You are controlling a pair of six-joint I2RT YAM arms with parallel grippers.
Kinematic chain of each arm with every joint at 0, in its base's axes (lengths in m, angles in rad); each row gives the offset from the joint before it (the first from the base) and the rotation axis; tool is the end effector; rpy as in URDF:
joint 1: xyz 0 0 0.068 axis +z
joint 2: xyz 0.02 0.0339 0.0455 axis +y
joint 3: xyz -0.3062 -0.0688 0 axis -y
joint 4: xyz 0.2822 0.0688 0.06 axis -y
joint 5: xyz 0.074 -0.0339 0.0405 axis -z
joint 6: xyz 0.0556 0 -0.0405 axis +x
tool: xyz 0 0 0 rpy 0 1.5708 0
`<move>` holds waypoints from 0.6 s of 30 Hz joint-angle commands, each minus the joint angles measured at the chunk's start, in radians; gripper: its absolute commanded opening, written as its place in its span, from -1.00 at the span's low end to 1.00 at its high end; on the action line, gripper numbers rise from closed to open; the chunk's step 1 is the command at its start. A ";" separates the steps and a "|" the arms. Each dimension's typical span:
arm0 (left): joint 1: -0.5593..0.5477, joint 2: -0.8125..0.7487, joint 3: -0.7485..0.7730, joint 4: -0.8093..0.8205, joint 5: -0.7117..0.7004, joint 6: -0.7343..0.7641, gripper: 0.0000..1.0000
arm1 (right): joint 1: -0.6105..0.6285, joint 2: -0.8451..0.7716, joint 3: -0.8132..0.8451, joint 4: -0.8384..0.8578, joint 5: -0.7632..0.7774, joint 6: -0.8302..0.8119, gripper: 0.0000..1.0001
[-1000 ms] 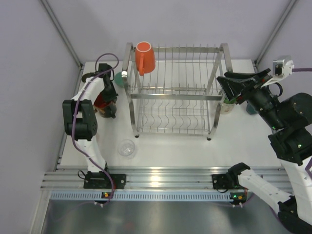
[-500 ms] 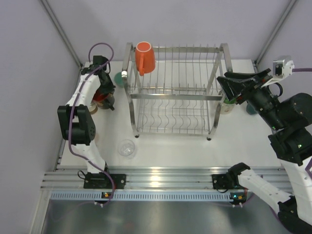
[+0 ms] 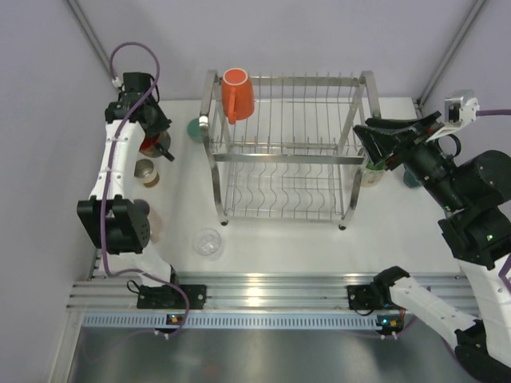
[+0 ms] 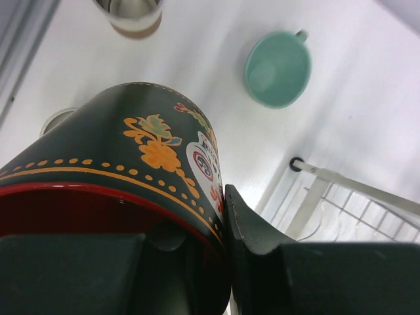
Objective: Load the cups into the dish rack
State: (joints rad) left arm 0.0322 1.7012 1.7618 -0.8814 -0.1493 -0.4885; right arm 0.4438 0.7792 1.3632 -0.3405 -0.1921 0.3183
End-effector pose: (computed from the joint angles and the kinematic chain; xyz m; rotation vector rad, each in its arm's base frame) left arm 0.4253 0.0220 0.3997 -0.6801 2.2808 -0.0385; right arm 0.1122 0.0651 0.5653 -0.2530 1.3495 0.7700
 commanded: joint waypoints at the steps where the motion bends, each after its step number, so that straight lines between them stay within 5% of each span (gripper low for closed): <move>1: 0.003 -0.142 0.110 0.064 -0.041 0.010 -1.00 | -0.008 0.025 0.042 0.012 -0.035 0.019 -0.16; 18: 0.003 -0.503 0.056 0.525 0.266 -0.035 -1.00 | -0.008 0.121 0.191 -0.005 -0.259 0.090 -0.10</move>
State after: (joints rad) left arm 0.0322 1.2812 1.7805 -0.6624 0.0364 -0.5079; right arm 0.4427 0.8867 1.4899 -0.3740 -0.3569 0.3717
